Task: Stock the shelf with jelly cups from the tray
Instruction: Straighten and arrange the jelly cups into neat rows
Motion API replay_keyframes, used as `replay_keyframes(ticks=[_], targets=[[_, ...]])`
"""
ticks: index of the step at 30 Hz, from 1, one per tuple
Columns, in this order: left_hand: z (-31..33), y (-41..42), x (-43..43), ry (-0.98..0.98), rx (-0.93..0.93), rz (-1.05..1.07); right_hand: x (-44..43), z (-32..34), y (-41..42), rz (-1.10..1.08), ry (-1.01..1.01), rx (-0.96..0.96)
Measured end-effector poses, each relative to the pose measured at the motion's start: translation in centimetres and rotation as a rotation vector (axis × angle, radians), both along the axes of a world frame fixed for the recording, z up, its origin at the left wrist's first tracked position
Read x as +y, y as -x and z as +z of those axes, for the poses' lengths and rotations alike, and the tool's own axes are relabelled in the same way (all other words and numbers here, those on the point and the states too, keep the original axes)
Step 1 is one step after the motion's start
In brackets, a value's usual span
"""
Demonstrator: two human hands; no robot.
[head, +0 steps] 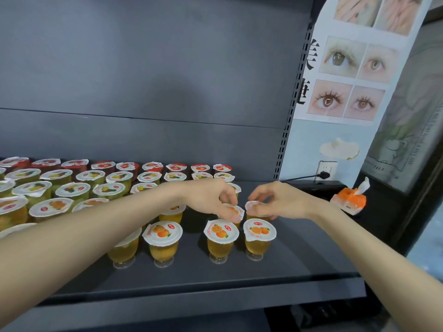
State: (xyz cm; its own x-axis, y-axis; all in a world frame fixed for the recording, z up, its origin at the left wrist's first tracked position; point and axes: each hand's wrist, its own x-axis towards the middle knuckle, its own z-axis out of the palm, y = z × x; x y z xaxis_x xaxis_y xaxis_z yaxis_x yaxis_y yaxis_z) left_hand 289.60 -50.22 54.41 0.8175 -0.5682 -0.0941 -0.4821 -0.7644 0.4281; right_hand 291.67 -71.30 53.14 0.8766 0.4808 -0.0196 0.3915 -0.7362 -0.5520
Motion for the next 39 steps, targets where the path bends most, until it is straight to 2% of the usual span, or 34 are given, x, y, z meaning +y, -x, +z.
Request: replay_keyframes(ticks=[6, 12, 16, 22, 39], targets=[[0.0, 0.0, 0.0, -0.047, -0.077, 0.086, 0.4, 0.1, -0.5, 0.062, -0.028, -0.006], [-0.6, 1.0, 1.4, -0.004, -0.212, 0.227, 2.2, -0.6, -0.8, 0.109, -0.036, -0.134], [-1.1, 1.1, 2.3, -0.062, -0.298, 0.256, 2.7, -0.9, -0.7, 0.131, -0.042, -0.187], [-1.0, 1.1, 3.4, -0.076, -0.218, 0.242, 2.7, -1.1, -0.9, 0.136, -0.061, -0.181], [-1.3, 1.0, 4.1, -0.033, -0.221, 0.261, 2.6, -1.6, -0.2, 0.106, -0.106, -0.143]])
